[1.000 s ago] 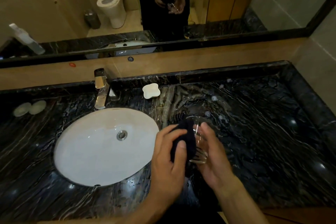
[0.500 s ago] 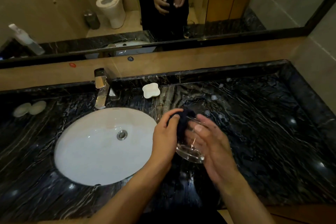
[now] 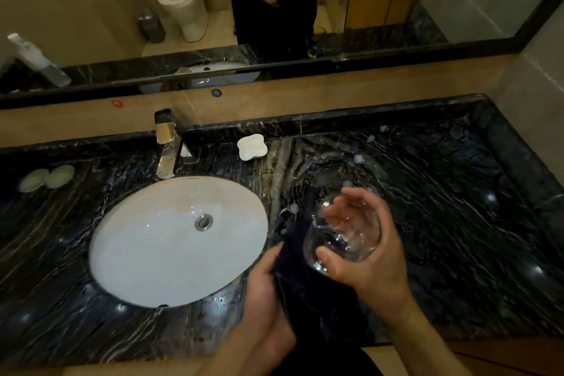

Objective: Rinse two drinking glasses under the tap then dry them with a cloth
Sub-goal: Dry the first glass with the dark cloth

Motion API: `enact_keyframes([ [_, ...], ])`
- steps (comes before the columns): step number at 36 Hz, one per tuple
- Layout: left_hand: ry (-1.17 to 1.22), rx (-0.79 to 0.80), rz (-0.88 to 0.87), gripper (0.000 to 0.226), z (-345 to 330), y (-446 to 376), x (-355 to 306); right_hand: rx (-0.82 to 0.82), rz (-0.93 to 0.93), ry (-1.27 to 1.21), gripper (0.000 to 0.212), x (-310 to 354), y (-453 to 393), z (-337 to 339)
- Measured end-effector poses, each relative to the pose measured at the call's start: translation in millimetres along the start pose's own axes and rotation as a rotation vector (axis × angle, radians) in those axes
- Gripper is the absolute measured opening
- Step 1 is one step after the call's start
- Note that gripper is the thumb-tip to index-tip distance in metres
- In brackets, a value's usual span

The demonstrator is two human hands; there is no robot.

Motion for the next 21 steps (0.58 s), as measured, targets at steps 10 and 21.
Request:
enact_keyframes([
  [10, 0.046, -0.055, -0.089, 0.034, -8, -10, 11, 0.061, -0.016, 0.084, 0.079, -8, 8, -35],
  [21, -0.135, -0.225, 0.049, 0.036, 96, -14, -29, -0.143, -0.129, 0.301, 0.077, -54, -28, -3],
])
Point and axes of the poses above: each hand's wrist, its own y-axis away from the middle knuckle, its own z-axis out of the back of the hand, x = y × z, the point moved 7 cm from there along -y, towards the middle knuckle, and after that the axes turned 11 degrees about -z, right-handed, at the moved point
